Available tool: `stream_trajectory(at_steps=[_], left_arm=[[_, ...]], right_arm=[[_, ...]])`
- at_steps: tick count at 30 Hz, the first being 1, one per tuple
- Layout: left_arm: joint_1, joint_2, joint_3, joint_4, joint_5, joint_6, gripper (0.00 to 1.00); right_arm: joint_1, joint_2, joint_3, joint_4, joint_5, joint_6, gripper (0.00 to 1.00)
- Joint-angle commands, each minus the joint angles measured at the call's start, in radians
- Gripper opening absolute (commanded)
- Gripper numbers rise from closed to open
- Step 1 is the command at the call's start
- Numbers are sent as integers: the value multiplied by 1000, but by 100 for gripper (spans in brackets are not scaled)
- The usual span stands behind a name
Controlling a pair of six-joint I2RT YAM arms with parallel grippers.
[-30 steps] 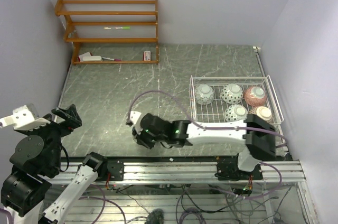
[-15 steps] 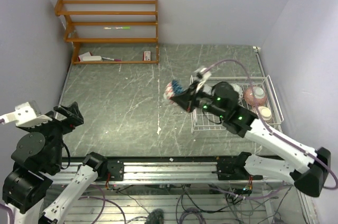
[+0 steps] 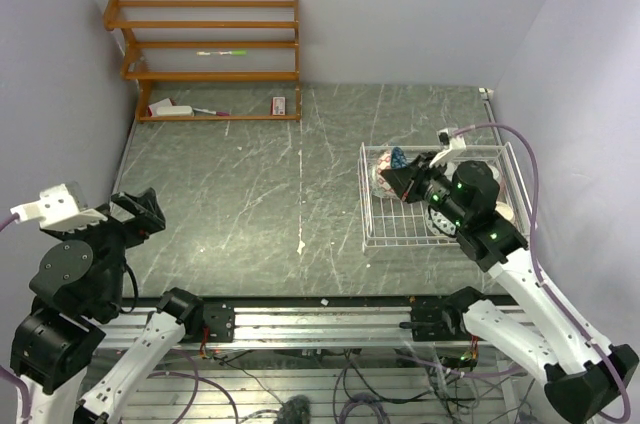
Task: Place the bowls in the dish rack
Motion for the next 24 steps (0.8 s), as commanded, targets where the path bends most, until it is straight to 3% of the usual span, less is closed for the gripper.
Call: stream_trajectory(at_steps=[1, 7, 14, 24], left_arm=[[7, 23, -2, 47, 28, 15, 99], [7, 35, 8, 55, 30, 25, 99], [7, 36, 6, 56, 23, 33, 99], [7, 46, 5, 69, 34, 31, 99]], right_arm=[[-97, -26, -47, 0, -64, 59, 0], [-277, 1, -133, 100, -315, 157, 0], [-487, 37, -293, 369, -699, 387, 0], [-513, 95, -411, 613, -806, 599, 0]])
